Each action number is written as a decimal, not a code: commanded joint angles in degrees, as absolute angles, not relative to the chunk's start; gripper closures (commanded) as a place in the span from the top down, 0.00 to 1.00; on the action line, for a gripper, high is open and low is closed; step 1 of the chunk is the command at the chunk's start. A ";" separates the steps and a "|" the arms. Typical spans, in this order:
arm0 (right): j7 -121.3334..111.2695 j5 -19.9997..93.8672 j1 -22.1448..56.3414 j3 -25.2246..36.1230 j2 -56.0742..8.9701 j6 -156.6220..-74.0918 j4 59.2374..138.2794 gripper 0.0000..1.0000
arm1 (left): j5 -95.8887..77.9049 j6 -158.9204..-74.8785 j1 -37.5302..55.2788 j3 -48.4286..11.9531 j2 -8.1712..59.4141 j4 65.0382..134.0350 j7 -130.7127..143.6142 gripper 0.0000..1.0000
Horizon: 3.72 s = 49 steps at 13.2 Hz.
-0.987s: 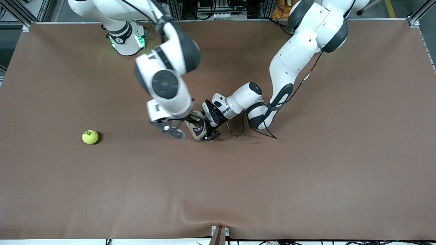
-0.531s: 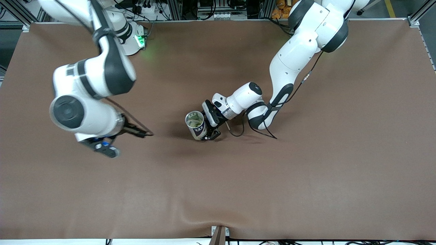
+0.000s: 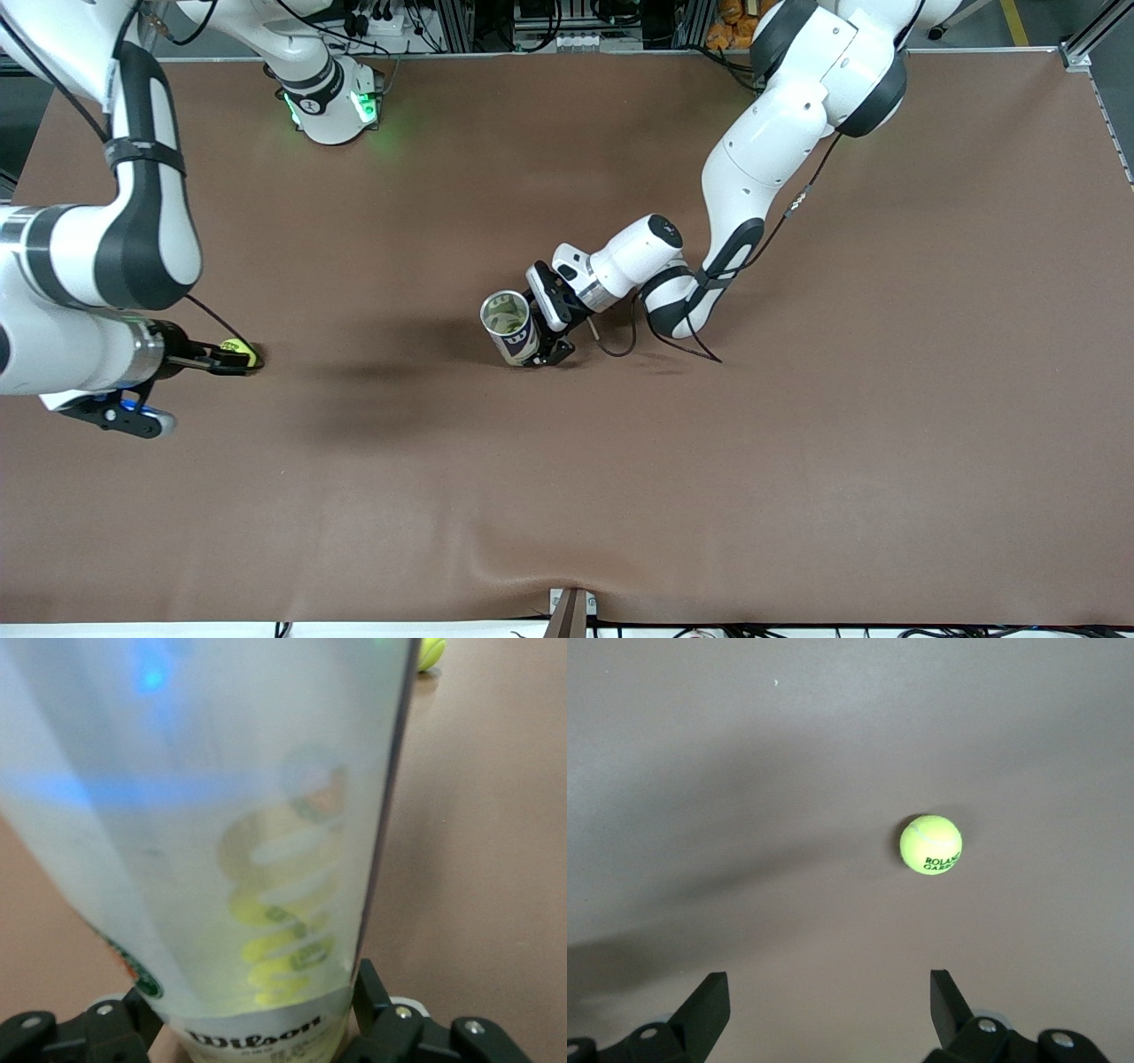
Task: Insert tennis ball vertically with right arm
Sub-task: 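Grasp the second tennis ball with the right gripper, then carry the second tennis ball with the right gripper toward the can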
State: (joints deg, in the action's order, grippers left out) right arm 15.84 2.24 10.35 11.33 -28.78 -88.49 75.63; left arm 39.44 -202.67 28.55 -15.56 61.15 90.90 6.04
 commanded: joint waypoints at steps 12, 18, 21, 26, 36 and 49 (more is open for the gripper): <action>-8.16 -5.54 3.17 10.20 -29.00 -105.96 91.38 1.00 | 40.43 -203.55 28.39 -15.64 61.52 89.91 6.50 0.88; -10.09 -5.63 2.73 10.20 -29.26 -121.46 103.01 1.00 | 40.43 -203.55 28.56 -15.64 61.61 89.91 6.42 0.88; -13.44 -5.54 -0.43 10.11 -29.62 -121.55 104.06 1.00 | 40.43 -203.55 28.65 -15.64 61.61 89.91 6.42 0.88; -12.75 -2.65 -1.41 9.93 -31.29 -122.52 104.41 1.00 | 40.43 -203.55 28.65 -15.64 61.61 89.91 6.42 0.88; -7.47 3.25 -0.88 10.11 -32.08 -122.78 104.41 1.00 | 40.34 -203.55 28.65 -15.64 61.52 89.91 6.59 0.89; -5.98 1.15 3.50 10.37 -28.40 -117.11 101.89 0.00 | 40.34 -203.55 28.39 -15.73 61.61 89.91 6.94 1.00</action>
State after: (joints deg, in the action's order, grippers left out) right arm -7.29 2.33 1.12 10.17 -31.99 -122.63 103.75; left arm 39.44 -202.67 28.52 -15.58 61.14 90.62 6.07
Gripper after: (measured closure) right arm 0.330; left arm 0.000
